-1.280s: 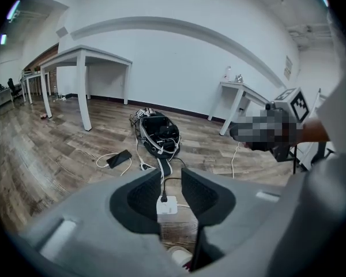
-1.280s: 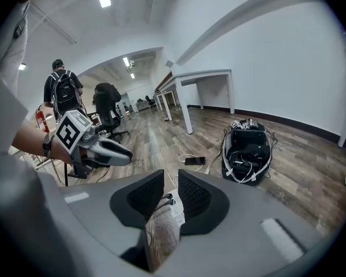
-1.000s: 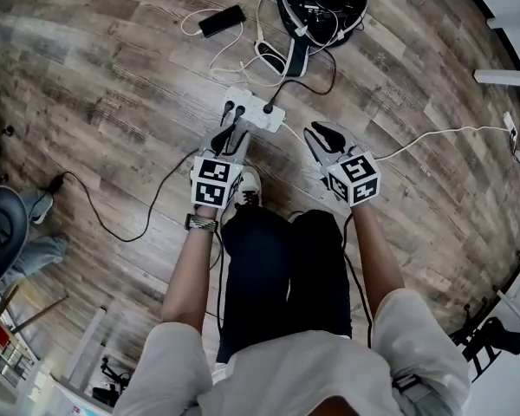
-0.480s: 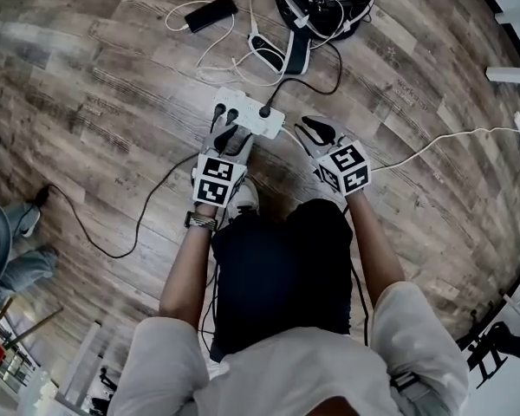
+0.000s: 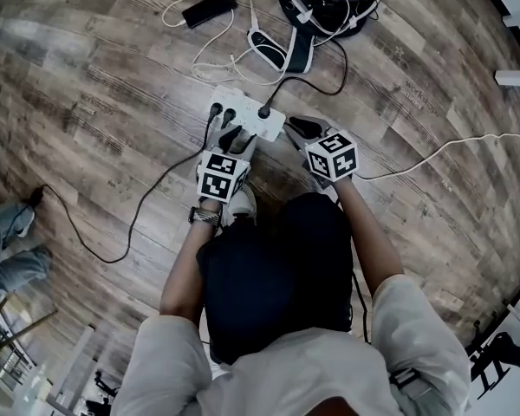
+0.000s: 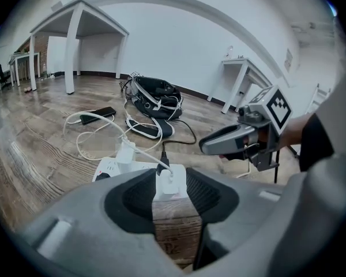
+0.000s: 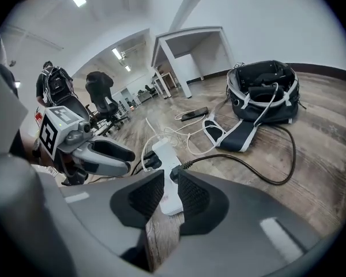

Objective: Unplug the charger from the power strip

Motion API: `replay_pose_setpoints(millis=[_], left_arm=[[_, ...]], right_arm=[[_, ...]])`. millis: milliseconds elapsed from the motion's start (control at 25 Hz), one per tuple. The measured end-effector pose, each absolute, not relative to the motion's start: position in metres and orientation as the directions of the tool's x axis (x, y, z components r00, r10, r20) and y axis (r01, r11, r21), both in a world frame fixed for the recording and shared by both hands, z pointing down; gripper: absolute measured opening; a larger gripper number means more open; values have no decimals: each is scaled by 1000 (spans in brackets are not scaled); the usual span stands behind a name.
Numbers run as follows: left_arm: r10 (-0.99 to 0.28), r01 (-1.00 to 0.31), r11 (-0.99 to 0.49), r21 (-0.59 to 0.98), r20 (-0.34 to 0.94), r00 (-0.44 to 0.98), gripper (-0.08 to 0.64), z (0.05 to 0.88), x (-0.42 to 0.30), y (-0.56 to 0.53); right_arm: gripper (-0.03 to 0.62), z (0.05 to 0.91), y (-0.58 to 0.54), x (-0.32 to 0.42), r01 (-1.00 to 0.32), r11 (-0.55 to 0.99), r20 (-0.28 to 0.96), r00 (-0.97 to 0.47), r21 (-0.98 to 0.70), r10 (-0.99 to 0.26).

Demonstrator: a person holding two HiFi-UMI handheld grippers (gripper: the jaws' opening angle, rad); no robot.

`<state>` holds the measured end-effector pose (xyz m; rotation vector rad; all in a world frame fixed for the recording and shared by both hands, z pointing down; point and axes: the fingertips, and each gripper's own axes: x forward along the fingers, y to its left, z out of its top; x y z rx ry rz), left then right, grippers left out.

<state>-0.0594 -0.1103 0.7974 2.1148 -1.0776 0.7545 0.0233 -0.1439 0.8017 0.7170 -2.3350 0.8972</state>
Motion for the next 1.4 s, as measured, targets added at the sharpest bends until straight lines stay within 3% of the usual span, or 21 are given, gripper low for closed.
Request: replay_pose_setpoints(millis=[480, 920, 1040, 1400], left_arm=[[-486, -851, -473, 228, 738, 468, 181, 851, -42, -117], [-608, -869, -484, 102, 675, 418, 186, 875, -40, -123], [-612, -866, -495, 70, 679, 405, 149, 874, -37, -126], [-571, -891, -436, 131, 725, 386, 140, 876, -38, -125]], right_arm=[[48, 866, -138, 8, -576, 646, 632, -753, -501, -182], [2, 887, -142, -1, -540, 682, 557, -798, -494, -229], [2, 886, -146, -1, -552, 687, 556, -792, -472, -254], [2, 888, -143, -3, -571, 689, 587, -768, -447, -257]])
